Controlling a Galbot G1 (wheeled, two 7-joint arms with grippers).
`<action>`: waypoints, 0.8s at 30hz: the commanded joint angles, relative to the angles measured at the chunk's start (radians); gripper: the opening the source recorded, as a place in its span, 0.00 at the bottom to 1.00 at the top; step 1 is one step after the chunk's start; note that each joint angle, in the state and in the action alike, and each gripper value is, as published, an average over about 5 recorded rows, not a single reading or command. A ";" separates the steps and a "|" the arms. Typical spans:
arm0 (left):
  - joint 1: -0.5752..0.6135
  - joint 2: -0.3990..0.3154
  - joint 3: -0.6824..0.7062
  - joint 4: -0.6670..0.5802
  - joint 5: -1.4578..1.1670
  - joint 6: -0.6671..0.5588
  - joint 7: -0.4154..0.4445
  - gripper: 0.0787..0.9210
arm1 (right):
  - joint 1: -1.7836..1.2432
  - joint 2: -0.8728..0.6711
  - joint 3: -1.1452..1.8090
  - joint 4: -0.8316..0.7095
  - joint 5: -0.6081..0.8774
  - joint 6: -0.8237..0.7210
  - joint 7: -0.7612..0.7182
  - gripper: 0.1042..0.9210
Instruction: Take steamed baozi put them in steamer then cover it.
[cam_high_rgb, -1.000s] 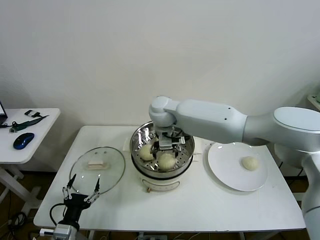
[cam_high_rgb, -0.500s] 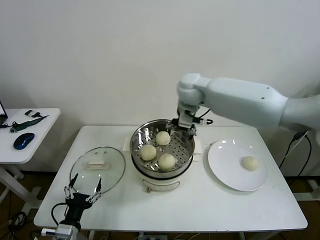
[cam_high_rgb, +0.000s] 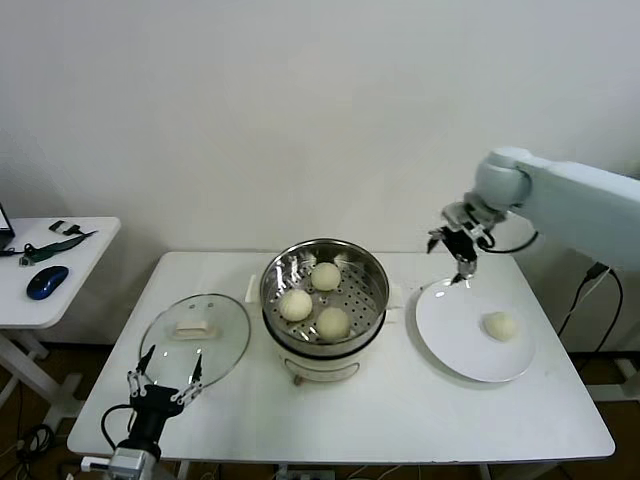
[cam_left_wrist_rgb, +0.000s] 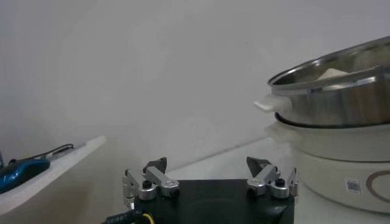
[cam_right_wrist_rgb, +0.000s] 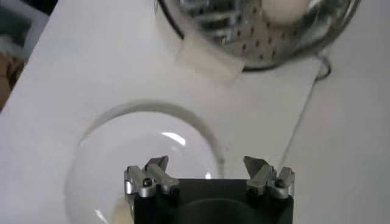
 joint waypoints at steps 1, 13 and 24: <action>0.001 -0.010 0.002 0.001 0.017 0.002 0.002 0.88 | -0.450 -0.152 0.386 -0.159 -0.238 -0.058 -0.029 0.88; 0.002 -0.028 0.007 0.004 0.041 0.007 0.000 0.88 | -0.588 -0.010 0.620 -0.410 -0.413 0.061 -0.019 0.88; -0.003 -0.030 0.005 0.017 0.047 0.008 -0.001 0.88 | -0.600 0.065 0.653 -0.495 -0.470 0.105 -0.009 0.88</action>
